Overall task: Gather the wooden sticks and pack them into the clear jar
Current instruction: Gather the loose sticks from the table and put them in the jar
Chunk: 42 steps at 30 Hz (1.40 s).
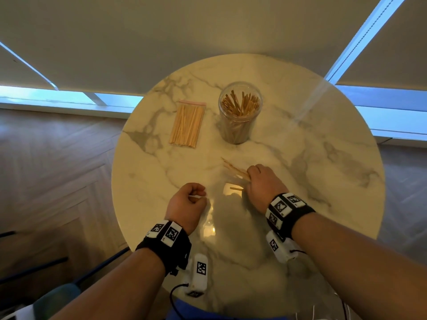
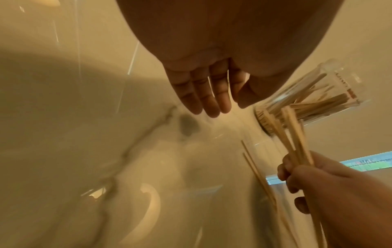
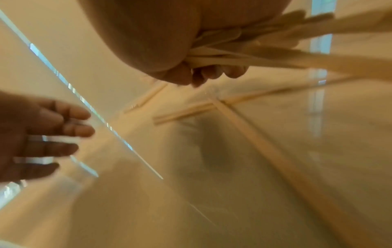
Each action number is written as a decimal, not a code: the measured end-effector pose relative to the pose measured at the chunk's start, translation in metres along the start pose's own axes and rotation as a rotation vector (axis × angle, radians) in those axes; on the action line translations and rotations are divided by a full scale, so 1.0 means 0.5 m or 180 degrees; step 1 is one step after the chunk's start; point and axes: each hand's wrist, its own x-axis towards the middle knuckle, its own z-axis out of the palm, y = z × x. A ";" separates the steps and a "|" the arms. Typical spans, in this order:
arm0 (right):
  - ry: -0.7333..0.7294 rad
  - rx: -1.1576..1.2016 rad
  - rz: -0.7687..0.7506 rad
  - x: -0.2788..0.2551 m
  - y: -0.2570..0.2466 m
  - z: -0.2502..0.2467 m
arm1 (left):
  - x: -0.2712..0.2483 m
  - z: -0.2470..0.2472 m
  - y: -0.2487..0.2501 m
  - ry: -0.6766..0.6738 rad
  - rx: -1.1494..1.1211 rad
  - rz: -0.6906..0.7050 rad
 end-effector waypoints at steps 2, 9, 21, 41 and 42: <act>0.0097 0.0319 -0.0005 -0.010 -0.008 -0.047 | 0.005 -0.001 0.012 0.0040 -0.0113 -0.0008; 0.0872 0.2451 -0.0435 -0.046 -0.054 -0.230 | -0.006 0.015 0.148 -0.0375 -0.1475 -0.0280; 0.0973 0.5201 -0.1742 -0.076 -0.166 -0.403 | -0.047 0.034 0.362 -0.2003 -0.3680 -0.1210; 0.0792 0.4333 -0.1760 -0.039 -0.169 -0.350 | -0.026 0.020 0.377 -0.1913 -0.4063 -0.1052; 0.0777 0.4287 -0.1689 -0.033 -0.169 -0.345 | -0.022 0.020 0.373 -0.1880 -0.4059 -0.1067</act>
